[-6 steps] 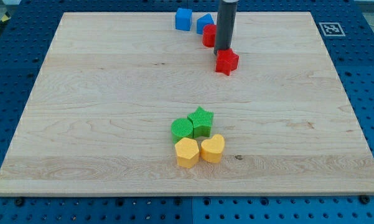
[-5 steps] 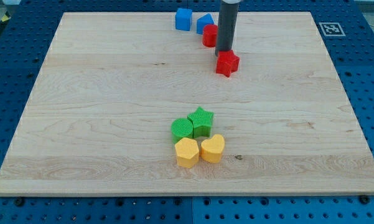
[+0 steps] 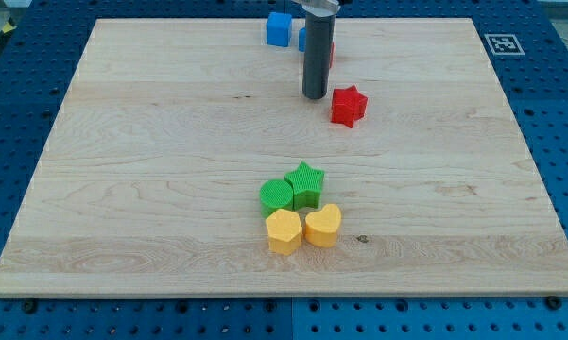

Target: Move the red star to the bottom right of the red circle

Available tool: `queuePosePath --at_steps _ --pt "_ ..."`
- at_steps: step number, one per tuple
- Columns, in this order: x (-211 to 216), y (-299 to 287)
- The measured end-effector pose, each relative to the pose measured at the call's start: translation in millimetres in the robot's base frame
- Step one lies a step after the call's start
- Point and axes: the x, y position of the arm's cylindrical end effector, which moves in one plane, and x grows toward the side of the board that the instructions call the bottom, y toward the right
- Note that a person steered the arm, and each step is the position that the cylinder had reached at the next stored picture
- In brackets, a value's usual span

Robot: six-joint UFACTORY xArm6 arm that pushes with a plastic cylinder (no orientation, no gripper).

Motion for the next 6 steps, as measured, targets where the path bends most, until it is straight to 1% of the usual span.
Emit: queuePosePath --at_steps 4,6 --pt "9 -2" --pt "11 19"
